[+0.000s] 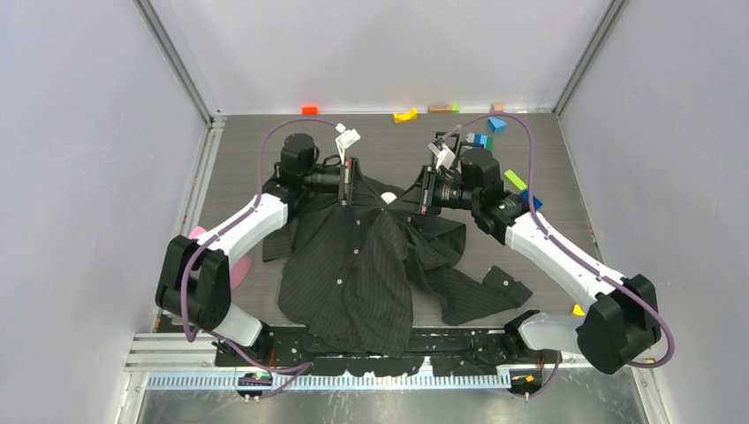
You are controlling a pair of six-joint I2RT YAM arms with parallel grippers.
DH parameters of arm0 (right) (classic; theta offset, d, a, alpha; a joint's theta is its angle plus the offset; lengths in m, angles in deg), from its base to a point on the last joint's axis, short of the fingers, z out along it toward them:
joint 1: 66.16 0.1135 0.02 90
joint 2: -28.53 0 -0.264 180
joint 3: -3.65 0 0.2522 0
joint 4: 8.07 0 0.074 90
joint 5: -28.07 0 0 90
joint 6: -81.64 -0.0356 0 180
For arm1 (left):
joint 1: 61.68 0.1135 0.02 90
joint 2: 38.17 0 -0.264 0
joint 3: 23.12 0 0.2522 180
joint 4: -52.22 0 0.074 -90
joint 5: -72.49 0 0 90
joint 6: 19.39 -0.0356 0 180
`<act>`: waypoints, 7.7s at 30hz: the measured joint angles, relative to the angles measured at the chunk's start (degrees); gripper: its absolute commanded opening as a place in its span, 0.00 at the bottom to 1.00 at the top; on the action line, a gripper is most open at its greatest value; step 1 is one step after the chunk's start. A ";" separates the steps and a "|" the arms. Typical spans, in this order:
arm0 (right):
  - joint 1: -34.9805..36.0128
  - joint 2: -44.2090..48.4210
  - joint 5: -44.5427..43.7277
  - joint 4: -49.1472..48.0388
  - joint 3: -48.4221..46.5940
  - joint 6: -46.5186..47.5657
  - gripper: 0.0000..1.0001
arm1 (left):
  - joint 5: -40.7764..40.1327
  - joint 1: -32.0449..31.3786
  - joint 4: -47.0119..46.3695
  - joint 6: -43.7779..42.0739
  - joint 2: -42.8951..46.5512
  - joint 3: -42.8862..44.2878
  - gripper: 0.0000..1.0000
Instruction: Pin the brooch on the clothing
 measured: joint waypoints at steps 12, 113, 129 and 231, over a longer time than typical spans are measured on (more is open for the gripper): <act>0.35 -0.35 -3.76 -0.11 0.00 -1.57 0.01 | -2.73 0.09 0.83 -1.16 0.00 -0.04 0.00; -1.09 9.84 -21.68 -0.59 7.13 4.79 0.65 | -12.85 -1.40 23.71 -11.82 -0.02 4.02 0.13; -1.95 5.22 -43.76 20.17 8.46 5.20 0.82 | -18.62 -1.42 29.03 -17.35 9.18 4.52 0.97; -20.24 -43.65 -40.09 22.49 -31.85 36.74 0.57 | -60.61 14.34 44.89 -26.82 21.77 0.72 1.00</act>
